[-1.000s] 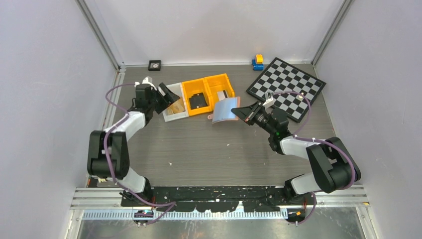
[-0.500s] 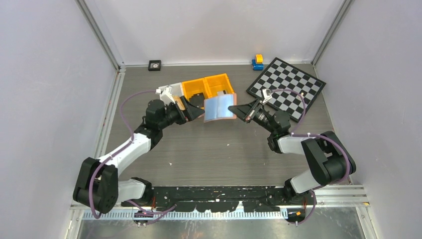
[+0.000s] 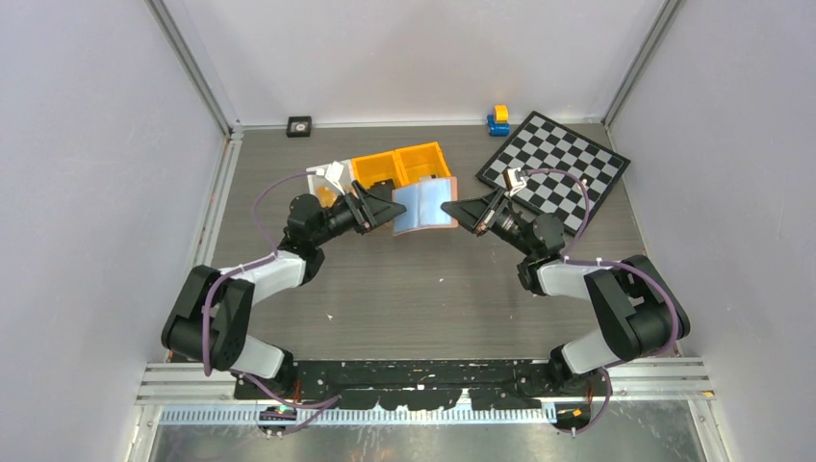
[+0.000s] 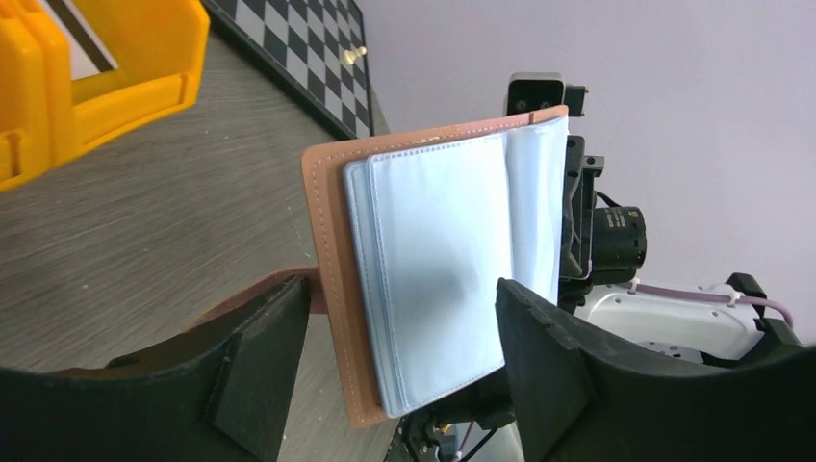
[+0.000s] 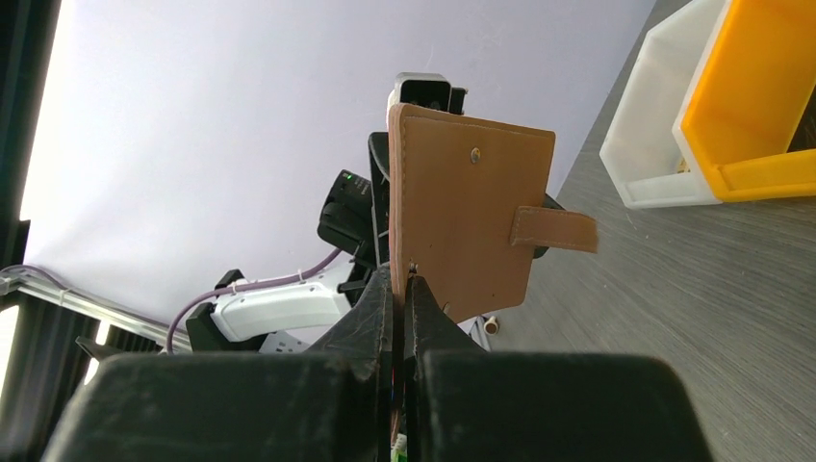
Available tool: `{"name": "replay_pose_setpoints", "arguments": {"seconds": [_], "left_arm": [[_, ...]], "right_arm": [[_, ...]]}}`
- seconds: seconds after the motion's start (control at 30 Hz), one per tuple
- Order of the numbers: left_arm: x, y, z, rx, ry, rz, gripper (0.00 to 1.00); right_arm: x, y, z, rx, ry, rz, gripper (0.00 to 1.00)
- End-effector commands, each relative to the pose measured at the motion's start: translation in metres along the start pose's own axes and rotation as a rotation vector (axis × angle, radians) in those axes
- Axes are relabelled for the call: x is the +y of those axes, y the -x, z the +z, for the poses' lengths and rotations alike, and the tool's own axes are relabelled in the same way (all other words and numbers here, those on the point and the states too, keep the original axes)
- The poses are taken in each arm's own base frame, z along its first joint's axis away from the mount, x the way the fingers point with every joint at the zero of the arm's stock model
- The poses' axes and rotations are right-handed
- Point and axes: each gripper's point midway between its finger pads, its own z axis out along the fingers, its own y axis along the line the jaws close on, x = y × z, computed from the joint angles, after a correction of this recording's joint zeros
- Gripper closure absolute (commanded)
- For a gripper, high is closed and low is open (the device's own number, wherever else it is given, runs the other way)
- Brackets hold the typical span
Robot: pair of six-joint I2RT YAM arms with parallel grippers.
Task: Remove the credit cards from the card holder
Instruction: Close the card holder at the center of the board.
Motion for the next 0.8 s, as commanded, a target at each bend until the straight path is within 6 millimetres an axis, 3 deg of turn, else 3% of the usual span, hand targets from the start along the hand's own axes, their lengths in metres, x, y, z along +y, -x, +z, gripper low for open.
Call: {"name": "replay_pose_setpoints", "arguments": {"seconds": [0.0,0.17,0.3,0.6,0.73,0.77], "left_arm": [[-0.039,0.009,0.001,-0.015,-0.182,0.026,0.34],[-0.047,0.011,-0.002,-0.027,-0.204,0.057,0.8],[-0.048,0.013,-0.004,-0.04,-0.2,0.075,0.99],[-0.025,0.002,0.0,-0.031,-0.029,0.137,1.0],[-0.025,-0.007,0.008,0.007,-0.036,0.125,1.0],[-0.022,-0.014,0.016,0.036,-0.036,0.111,1.0]], "right_arm": [[0.03,0.004,0.007,0.002,0.104,-0.058,1.0],[0.014,0.005,0.01,0.006,0.047,-0.048,1.0],[-0.01,0.004,0.012,0.017,-0.052,-0.034,0.99],[-0.043,-0.004,0.014,0.043,-0.264,-0.097,1.0],[-0.042,-0.015,0.019,0.077,-0.274,-0.131,1.0],[-0.04,-0.027,0.027,0.121,-0.25,-0.132,1.0]]}}
